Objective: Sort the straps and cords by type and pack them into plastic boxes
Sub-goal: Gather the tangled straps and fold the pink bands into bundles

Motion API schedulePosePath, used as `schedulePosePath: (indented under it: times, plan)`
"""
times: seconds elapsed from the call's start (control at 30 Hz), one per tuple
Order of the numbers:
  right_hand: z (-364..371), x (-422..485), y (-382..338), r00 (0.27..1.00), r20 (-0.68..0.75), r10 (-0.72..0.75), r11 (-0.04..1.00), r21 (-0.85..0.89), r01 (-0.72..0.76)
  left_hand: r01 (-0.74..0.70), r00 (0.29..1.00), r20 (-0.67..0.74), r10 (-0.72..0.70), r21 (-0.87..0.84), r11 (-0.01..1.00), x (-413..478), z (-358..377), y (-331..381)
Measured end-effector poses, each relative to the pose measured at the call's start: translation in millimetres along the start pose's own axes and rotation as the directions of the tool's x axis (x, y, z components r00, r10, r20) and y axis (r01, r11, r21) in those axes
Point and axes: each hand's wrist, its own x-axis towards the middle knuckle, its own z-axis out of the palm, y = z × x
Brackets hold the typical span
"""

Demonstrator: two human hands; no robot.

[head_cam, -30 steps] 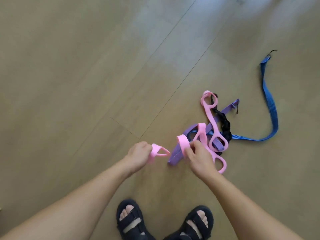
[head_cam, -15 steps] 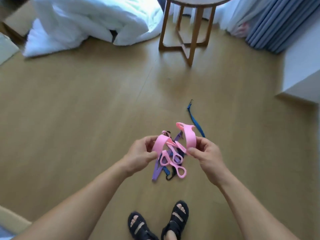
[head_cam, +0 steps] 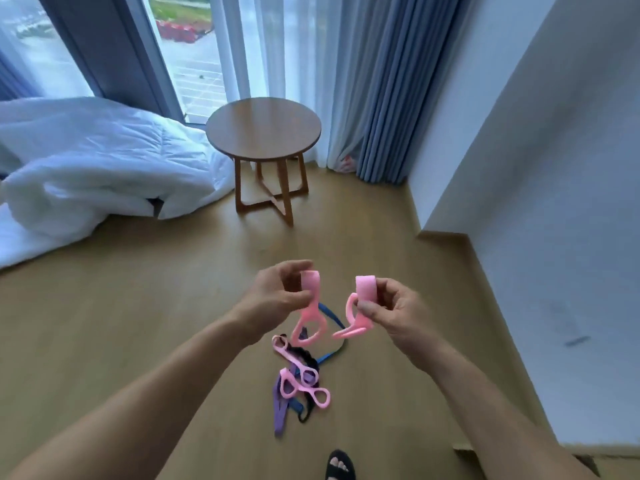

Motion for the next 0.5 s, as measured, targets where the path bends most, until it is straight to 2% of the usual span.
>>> schedulePosePath:
  times: [0.13, 0.27, 0.33, 0.43, 0.5]
  plan:
    - [-12, -44, -29, 0.986, -0.136, -0.098, 0.988, -0.135, 0.079, -0.176, 0.983, 0.092, 0.159, 0.22, 0.959, -19, 7, 29]
    - [-12, -85, -45, 0.931, -0.268, -0.249, 0.941, -0.297, 0.166, -0.4, 0.912, 0.13, 0.388, 0.491, 0.774, -39, 15, 49]
    - [-11, -104, -53, 0.914, -0.298, -0.277, 0.92, -0.356, 0.163, -0.507, 0.856, 0.207, 0.473, 0.512, 0.693, -50, 18, 57]
    - [-5, -136, -57, 0.879, -0.382, -0.286, 0.944, -0.269, 0.19, -0.589, 0.799, 0.25, 0.548, 0.507, 0.629, -66, 22, 69]
    - [-2, -156, -57, 0.847, -0.437, -0.301, 0.948, -0.23, 0.218, -0.582, 0.812, 0.264, 0.521, 0.429, 0.69, -74, 24, 76]
